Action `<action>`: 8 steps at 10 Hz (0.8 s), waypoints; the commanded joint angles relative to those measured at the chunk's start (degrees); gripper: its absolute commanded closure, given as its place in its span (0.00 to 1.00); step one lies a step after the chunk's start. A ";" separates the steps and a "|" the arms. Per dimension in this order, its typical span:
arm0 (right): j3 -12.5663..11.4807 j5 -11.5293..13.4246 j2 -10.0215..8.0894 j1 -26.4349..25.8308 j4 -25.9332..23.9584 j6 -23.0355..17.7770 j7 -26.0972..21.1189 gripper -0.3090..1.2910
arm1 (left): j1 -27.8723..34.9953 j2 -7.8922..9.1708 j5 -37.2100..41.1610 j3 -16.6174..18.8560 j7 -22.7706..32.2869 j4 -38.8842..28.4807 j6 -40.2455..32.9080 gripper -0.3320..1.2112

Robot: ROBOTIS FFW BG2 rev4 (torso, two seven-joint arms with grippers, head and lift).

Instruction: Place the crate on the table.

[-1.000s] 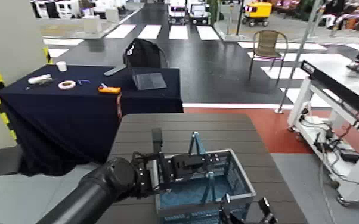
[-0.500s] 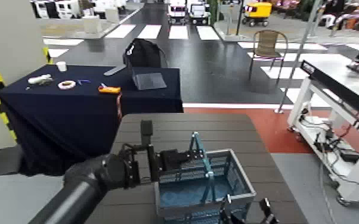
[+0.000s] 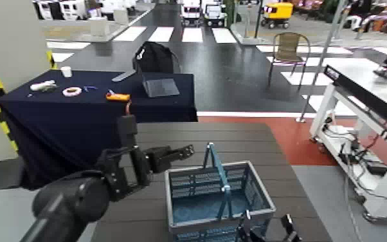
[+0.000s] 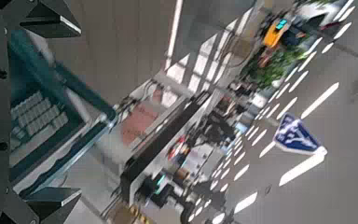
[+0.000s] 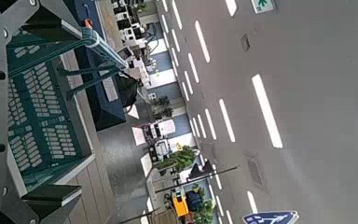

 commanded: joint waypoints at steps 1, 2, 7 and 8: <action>-0.45 0.00 0.11 0.32 -0.14 0.07 -0.06 0.28 | 8.61 -0.03 -6.66 4.28 5.42 -10.24 -7.71 0.28; -0.54 0.09 0.11 0.41 -0.23 0.07 0.03 0.28 | 11.87 -0.47 -9.56 5.43 6.91 -12.35 -11.40 0.28; -1.16 0.35 0.20 0.85 -0.40 -0.20 -0.06 0.28 | 24.79 -2.66 -19.32 7.45 10.16 -14.81 -29.51 0.29; -1.25 0.44 0.20 0.85 -0.49 -0.20 -0.06 0.28 | 27.07 -3.02 -20.11 7.71 11.66 -14.81 -32.49 0.29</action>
